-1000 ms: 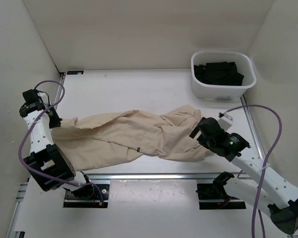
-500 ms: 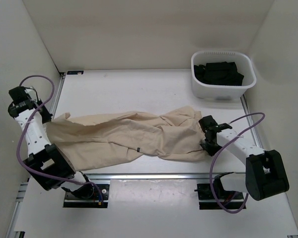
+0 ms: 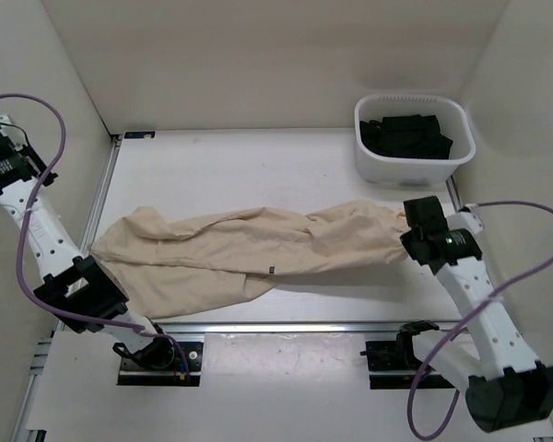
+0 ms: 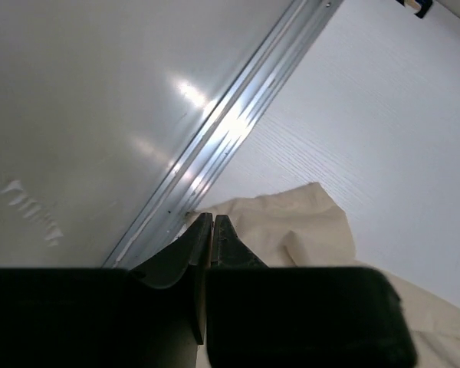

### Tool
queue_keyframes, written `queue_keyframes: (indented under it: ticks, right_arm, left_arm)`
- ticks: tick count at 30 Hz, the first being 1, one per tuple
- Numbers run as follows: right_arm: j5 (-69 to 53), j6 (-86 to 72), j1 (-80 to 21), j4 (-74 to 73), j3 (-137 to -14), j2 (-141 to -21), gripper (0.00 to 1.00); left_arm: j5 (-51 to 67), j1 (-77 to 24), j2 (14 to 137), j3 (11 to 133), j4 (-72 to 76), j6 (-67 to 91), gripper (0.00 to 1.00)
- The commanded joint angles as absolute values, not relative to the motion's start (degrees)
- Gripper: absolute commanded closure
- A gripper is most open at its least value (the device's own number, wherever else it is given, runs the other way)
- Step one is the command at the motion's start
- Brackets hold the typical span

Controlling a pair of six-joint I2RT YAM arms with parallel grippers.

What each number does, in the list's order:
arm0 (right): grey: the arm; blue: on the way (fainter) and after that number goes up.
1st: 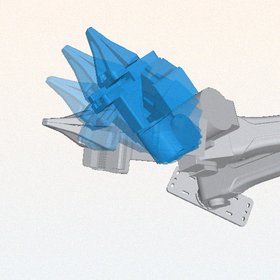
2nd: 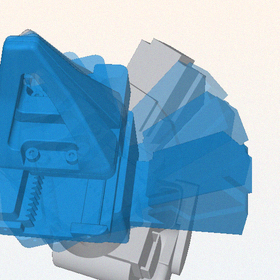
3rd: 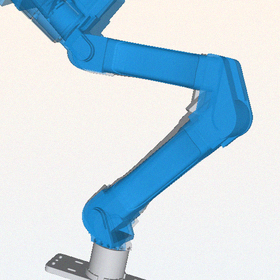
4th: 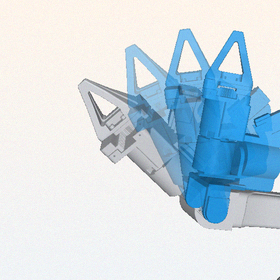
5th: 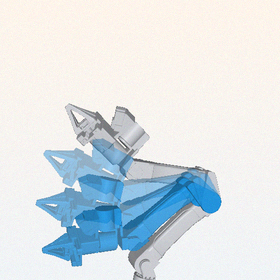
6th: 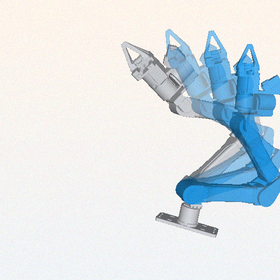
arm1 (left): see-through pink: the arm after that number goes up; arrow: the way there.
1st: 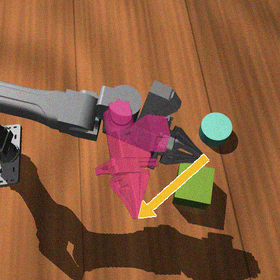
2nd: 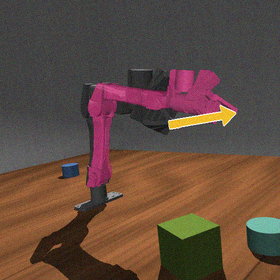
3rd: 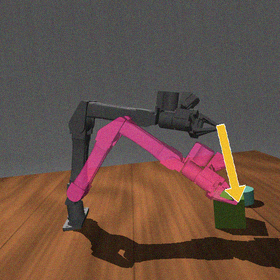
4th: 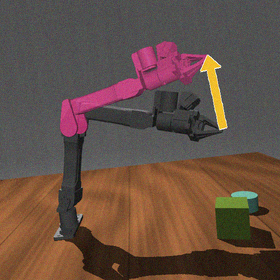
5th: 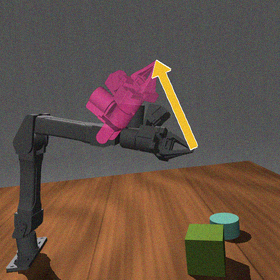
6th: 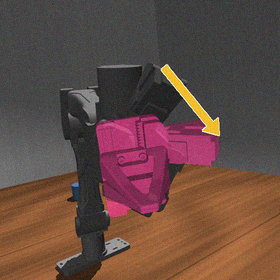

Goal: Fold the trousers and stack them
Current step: Flatten the trousers out

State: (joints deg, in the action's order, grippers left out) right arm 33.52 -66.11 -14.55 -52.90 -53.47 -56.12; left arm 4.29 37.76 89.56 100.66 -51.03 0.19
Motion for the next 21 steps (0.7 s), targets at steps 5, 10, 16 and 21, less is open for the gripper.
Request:
queue_keyframes:
  ticks: [5,10,16,21]
  right_arm:
    - [33.14,-70.93,-13.97,-62.67,-42.37,-51.59,1.00]
    - [31.55,-70.41,-13.97,-58.89,-38.86,-52.73,0.99]
    - [31.03,-68.38,-13.97,-57.04,-38.23,-55.01,0.98]
    - [31.55,-68.38,-13.97,-57.04,-39.46,-57.03,0.98]
  left_arm:
    - [6.06,38.06,89.56,91.08,-55.36,0.00,0.48]
    - [7.91,36.12,92.28,83.59,-55.37,0.00,0.28]
    - [5.55,34.20,98.60,78.49,-49.49,0.00,0.25]
    - [-0.25,33.57,104.32,74.37,-43.00,0.00,0.22]
